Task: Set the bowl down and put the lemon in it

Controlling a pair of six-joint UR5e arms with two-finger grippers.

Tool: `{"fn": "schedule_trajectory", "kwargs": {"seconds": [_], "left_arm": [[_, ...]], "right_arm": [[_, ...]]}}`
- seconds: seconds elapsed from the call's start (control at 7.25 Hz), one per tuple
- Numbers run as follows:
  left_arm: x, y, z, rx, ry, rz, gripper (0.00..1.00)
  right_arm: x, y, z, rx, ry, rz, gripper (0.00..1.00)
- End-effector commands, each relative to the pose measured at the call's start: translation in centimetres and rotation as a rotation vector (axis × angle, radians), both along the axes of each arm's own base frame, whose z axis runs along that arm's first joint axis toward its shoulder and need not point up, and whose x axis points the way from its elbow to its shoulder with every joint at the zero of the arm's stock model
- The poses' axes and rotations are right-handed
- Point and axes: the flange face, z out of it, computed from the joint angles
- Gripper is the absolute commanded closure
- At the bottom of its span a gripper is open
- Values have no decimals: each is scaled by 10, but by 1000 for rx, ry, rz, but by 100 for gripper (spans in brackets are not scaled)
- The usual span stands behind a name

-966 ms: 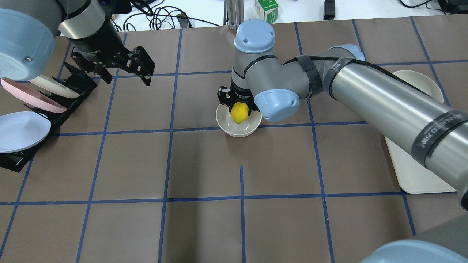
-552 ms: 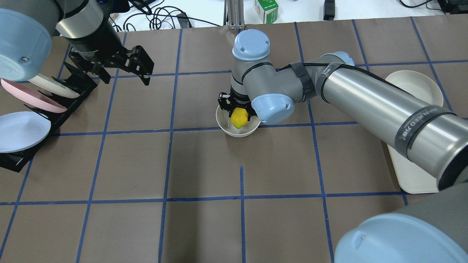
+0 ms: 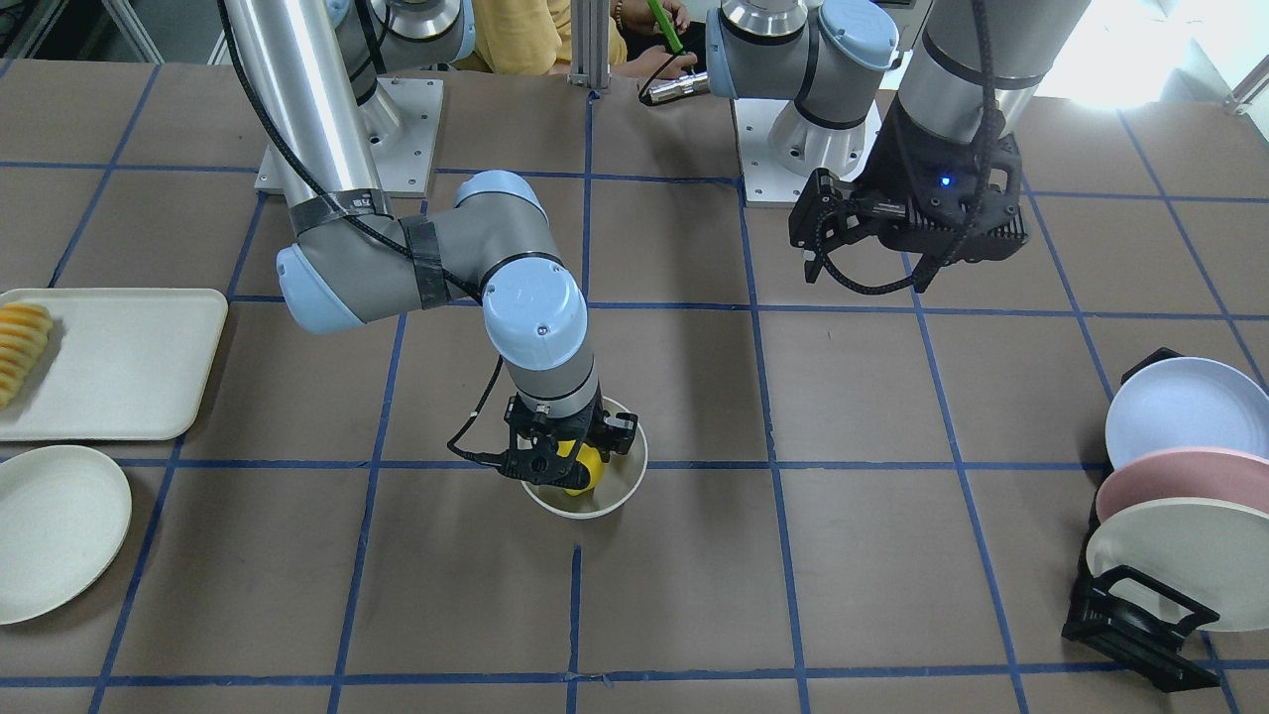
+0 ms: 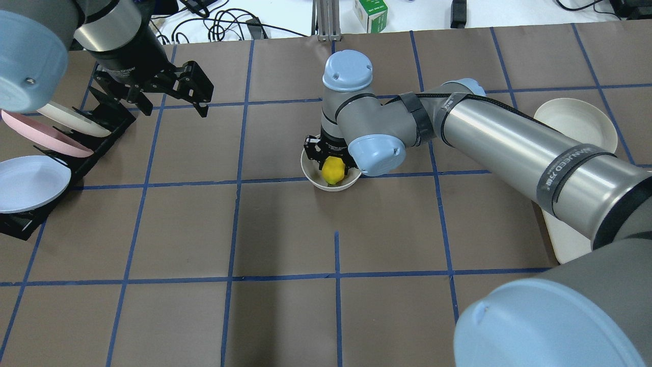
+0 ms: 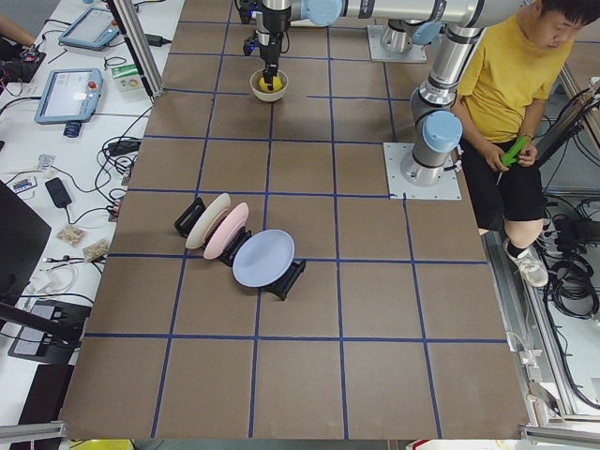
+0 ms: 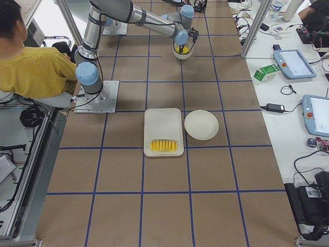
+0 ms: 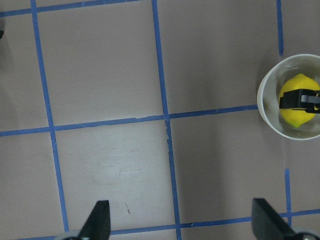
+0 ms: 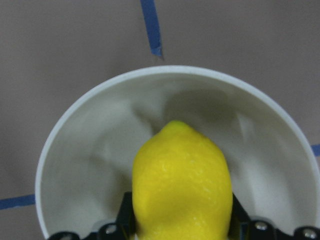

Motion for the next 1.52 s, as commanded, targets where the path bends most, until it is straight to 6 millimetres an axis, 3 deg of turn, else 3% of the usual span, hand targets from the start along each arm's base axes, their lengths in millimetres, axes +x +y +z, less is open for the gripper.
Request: {"fn": "schedule_trajectory", "kwargs": {"seconds": [0.0, 0.14, 0.28, 0.41, 0.69, 1.1, 1.24, 1.38], "left_arm": [[0, 0, 0, 1, -6, 10, 0], [1, -1, 9, -18, -1, 44, 0], [2, 3, 11, -17, -14, 48, 0], [2, 3, 13, -13, 3, 56, 0], [22, 4, 19, -2, -2, 93, 0], [22, 7, 21, -4, -13, 91, 0], [22, 7, 21, -2, -13, 91, 0], [21, 8, 20, -1, -11, 91, 0]], "right_arm": [[-1, -2, 0, -2, 3, -4, 7], [-1, -3, 7, -21, 1, -4, 0], [-3, -8, 21, -45, 5, -9, 0], [-10, -13, 65, -97, -14, -16, 0], [-70, -11, 138, -117, 93, 12, 0], [-178, 31, 230, -38, 120, 75, 0], [-196, 48, 244, 12, 112, 47, 0], [-201, 56, 247, 28, 114, 72, 0]]}}
